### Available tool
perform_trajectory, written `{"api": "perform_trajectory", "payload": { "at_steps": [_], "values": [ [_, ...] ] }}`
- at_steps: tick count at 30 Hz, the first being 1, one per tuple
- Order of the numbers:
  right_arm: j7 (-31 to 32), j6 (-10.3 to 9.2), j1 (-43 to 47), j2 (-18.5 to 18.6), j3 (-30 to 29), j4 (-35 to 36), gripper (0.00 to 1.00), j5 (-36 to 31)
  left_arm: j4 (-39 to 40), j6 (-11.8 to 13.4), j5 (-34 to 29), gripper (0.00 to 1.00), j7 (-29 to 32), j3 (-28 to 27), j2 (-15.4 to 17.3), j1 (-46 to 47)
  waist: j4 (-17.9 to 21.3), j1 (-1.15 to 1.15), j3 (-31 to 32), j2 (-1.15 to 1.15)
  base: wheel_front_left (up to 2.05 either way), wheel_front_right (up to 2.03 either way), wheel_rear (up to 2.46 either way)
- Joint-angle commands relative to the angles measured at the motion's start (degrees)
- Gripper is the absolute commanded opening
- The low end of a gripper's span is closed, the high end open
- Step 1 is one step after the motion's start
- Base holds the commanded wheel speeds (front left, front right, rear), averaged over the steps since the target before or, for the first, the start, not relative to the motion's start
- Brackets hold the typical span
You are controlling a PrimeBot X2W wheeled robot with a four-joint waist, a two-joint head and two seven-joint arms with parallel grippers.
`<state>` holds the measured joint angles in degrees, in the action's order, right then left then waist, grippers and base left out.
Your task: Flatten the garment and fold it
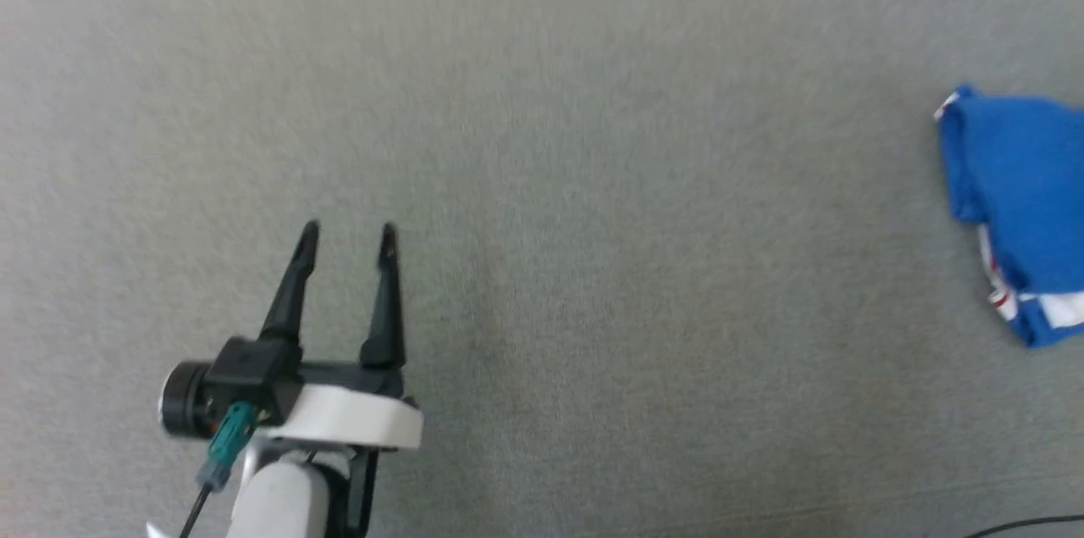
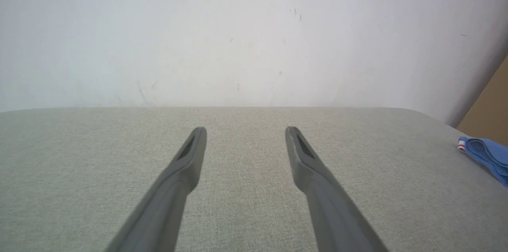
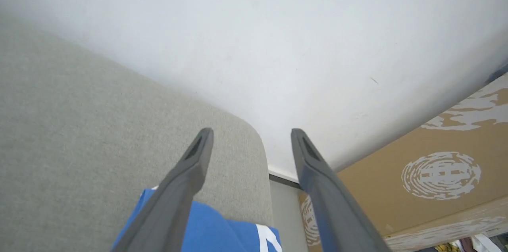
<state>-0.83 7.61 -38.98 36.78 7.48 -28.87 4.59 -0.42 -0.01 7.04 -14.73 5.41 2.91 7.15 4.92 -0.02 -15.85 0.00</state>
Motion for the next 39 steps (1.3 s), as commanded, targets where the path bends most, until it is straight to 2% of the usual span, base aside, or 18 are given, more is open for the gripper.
{"api": "perform_trajectory", "payload": {
  "at_steps": [1,9,13,21,30,39],
  "values": [
    [-1.25,-0.12,0.77,-1.98,-0.7,1.7,1.0,0.89,0.08,0.59,-0.4,1.0,-0.27,-0.87,-0.03,-1.19,0.54,0.02,8.55,0.0,0.0,0.0,0.0],
    [-5.09,-0.12,10.79,-14.08,-6.96,13.14,1.0,3.42,-0.3,2.0,-1.51,1.0,-0.27,-3.03,-0.03,-5.17,-1.74,0.02,12.87,0.0,0.0,0.0,0.0],
    [-6.15,-0.12,18.13,-20.0,-9.71,18.47,1.0,3.26,-0.25,0.92,-2.08,1.0,-0.27,-2.68,0.02,-6.92,-3.26,0.02,14.23,0.0,0.0,0.0,0.0],
    [-9.76,-0.12,31.06,-29.89,-12.75,25.04,1.0,3.56,-1.49,1.06,-2.37,1.0,-0.27,-2.96,0.0,-9.94,-5.61,0.02,15.92,0.0,0.0,0.0,0.0],
    [-12.45,-0.12,39.67,-32.71,-10.45,24.51,1.0,2.15,-2.22,0.52,-2.96,1.0,-0.27,-2.92,-0.01,-11.02,-6.95,0.02,16.48,0.0,0.0,0.0,0.0],
    [-13.4,-0.12,41.18,-33.63,-9.58,23.64,1.0,1.6,-2.37,0.51,-2.95,1.0,-0.27,-2.87,-0.02,-11.75,-6.81,0.02,17.01,0.0,0.0,0.0,0.0]
  ]
}}
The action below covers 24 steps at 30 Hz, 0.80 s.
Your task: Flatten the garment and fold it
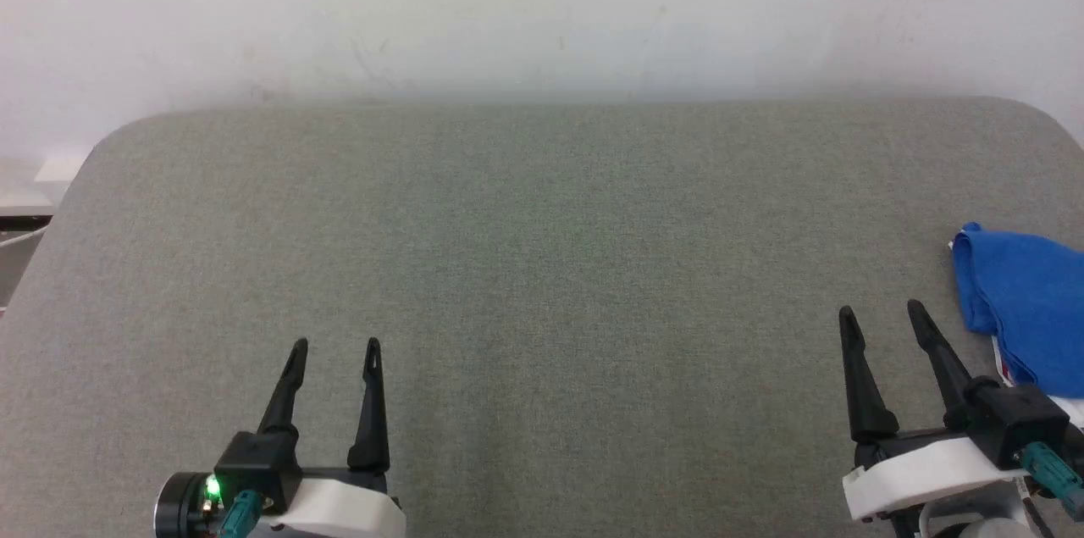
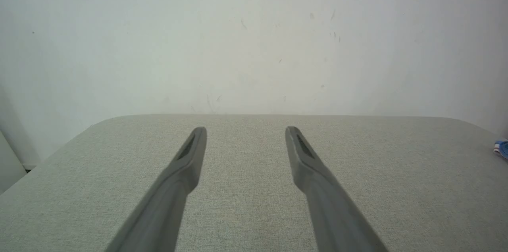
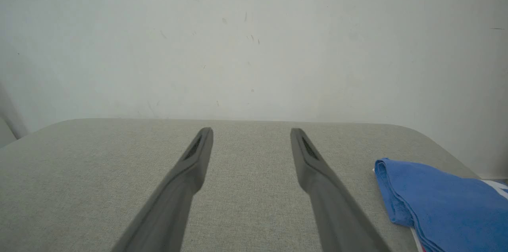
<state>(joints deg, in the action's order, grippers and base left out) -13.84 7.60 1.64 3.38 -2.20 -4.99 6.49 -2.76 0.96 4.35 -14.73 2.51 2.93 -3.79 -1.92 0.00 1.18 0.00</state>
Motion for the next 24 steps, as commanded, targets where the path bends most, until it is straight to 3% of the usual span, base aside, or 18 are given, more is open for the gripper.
{"api": "perform_trajectory", "payload": {
  "at_steps": [1,10,11,24],
  "values": [
    [-0.43,-0.11,0.51,-0.27,0.1,-0.32,1.0,-0.29,0.02,-0.48,-0.22,1.0,-0.27,0.07,-0.04,-0.77,0.04,0.0,-0.01,0.0,0.0,0.0,0.0],
    [-0.6,-0.11,0.67,-0.43,0.17,-0.98,1.0,-0.49,-0.47,-0.45,1.89,1.0,-0.27,0.35,-0.05,-1.06,-0.06,0.0,0.43,0.0,0.0,0.0,0.0],
    [-0.33,0.0,0.05,-0.22,0.23,-0.94,0.0,-0.32,-0.24,-0.24,1.84,0.0,0.01,0.24,0.0,-0.44,-0.05,0.0,0.43,0.0,0.0,0.0,0.0],
    [0.81,0.0,-0.1,-0.2,0.45,-0.48,0.0,-0.81,0.02,-0.31,1.3,0.0,1.26,0.01,0.0,-0.13,0.11,0.0,0.31,0.0,0.0,0.0,0.0]
  ]
}}
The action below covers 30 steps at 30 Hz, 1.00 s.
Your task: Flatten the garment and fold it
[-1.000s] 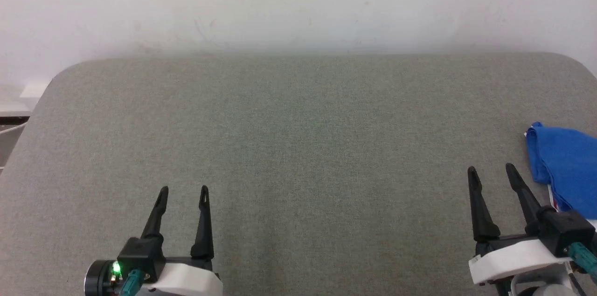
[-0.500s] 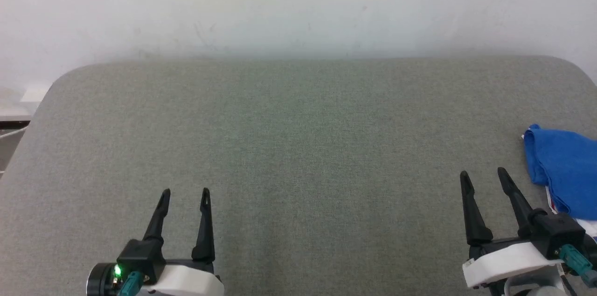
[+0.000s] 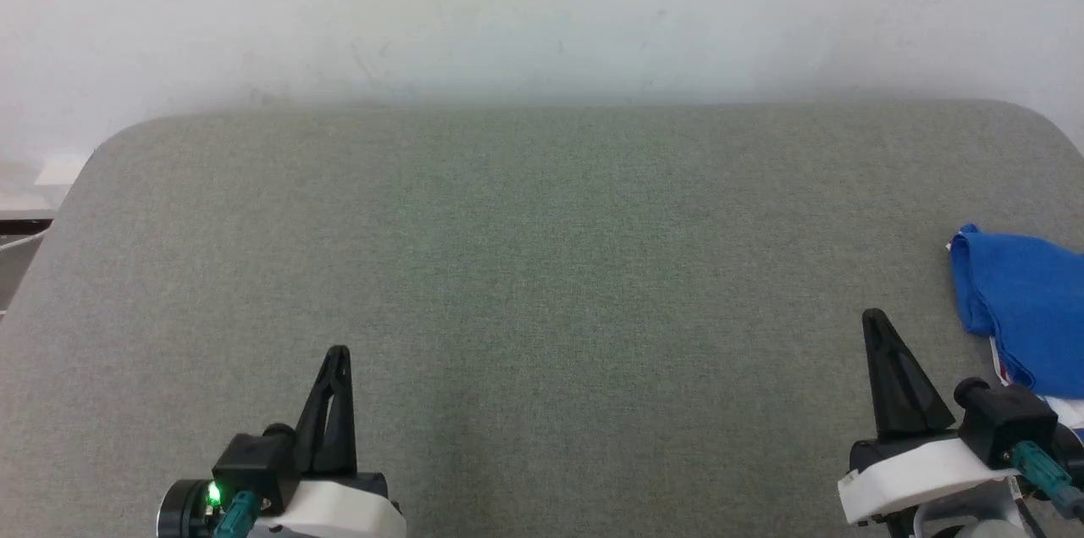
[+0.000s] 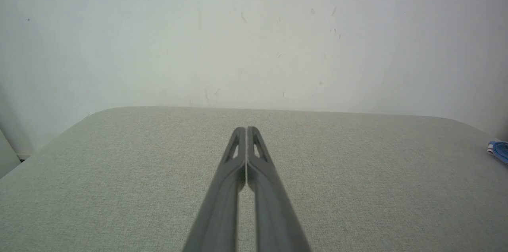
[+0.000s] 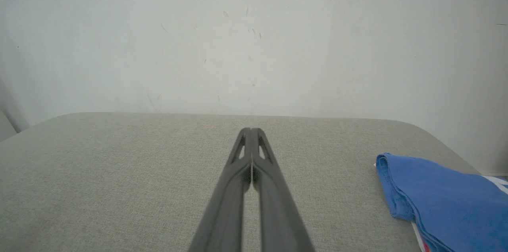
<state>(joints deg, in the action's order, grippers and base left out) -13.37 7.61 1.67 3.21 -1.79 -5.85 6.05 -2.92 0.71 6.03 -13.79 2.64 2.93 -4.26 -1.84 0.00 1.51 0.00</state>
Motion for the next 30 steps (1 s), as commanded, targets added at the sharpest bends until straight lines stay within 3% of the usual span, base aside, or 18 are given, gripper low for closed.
{"api": "perform_trajectory", "payload": {
  "at_steps": [1,30],
  "values": [
    [0.45,-0.01,-0.15,-0.04,0.05,0.42,0.0,-0.42,0.19,-0.06,-0.43,0.0,0.44,-0.14,0.0,0.37,0.04,0.0,-0.03,0.0,0.0,0.0,0.0],
    [3.62,-0.04,-0.52,-0.11,0.47,1.75,0.0,-1.8,0.86,-0.22,-1.8,0.0,3.71,-0.75,-0.02,1.32,0.48,0.0,-0.4,0.0,0.0,0.0,0.0]
  ]
}}
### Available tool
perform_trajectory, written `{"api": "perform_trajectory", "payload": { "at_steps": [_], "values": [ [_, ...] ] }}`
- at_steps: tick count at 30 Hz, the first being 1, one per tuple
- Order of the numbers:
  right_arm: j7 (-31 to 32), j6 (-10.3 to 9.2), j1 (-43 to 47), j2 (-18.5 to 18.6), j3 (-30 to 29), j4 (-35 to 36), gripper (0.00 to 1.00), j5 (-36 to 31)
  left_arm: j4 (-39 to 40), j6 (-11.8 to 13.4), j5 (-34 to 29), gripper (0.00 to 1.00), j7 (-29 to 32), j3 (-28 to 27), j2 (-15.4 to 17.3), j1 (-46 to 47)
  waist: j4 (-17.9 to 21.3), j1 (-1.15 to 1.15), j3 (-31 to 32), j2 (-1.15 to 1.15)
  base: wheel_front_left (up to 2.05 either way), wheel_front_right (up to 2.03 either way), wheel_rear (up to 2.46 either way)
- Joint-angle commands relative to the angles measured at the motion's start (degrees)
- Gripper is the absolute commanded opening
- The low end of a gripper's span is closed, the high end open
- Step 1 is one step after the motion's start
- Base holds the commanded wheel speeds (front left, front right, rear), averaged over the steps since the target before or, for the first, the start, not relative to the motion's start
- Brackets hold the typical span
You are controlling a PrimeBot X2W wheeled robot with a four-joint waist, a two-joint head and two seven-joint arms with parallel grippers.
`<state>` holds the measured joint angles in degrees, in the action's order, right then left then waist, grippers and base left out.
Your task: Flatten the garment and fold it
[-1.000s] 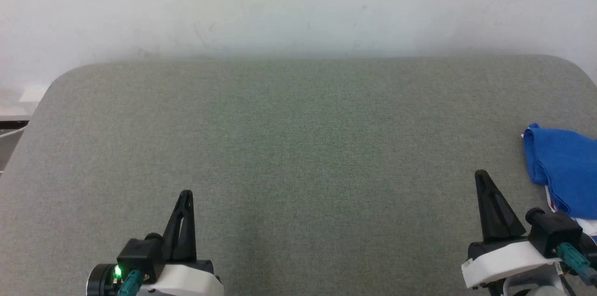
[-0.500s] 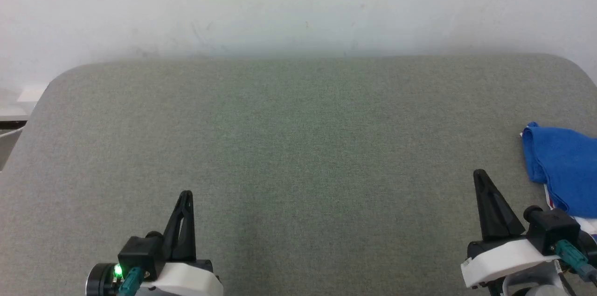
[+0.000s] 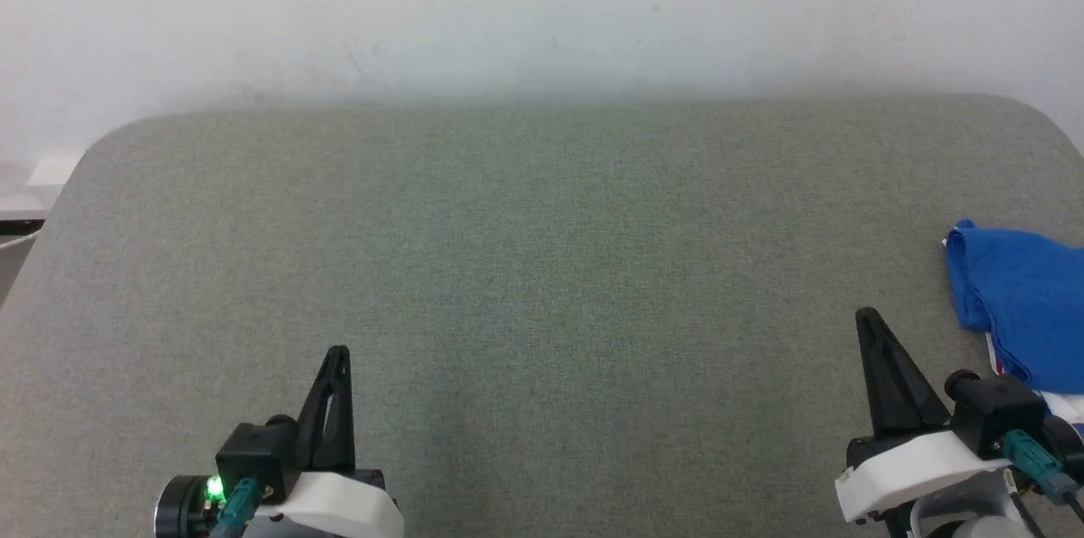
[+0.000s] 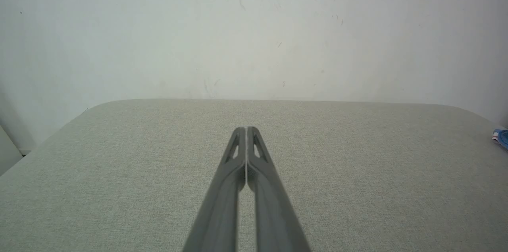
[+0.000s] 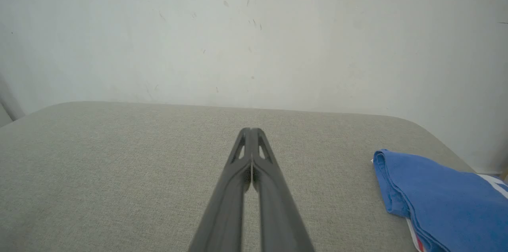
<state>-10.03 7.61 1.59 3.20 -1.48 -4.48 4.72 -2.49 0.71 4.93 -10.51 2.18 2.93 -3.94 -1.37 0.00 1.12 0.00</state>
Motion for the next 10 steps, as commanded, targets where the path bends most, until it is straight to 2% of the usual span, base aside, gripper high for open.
{"api": "perform_trajectory", "payload": {
  "at_steps": [1,10],
  "values": [
    [0.39,-0.04,-0.45,-0.1,0.18,0.43,0.0,-0.52,0.46,-0.23,-0.75,0.0,0.55,-0.31,-0.02,1.04,0.03,0.0,-0.02,0.0,0.0,0.0,0.0],
    [1.41,-0.05,-0.57,-0.13,0.32,0.85,0.0,-0.96,0.67,-0.28,-1.19,0.0,1.6,-0.51,-0.02,1.35,0.17,0.0,-0.14,0.0,0.0,0.0,0.0]
  ]
}}
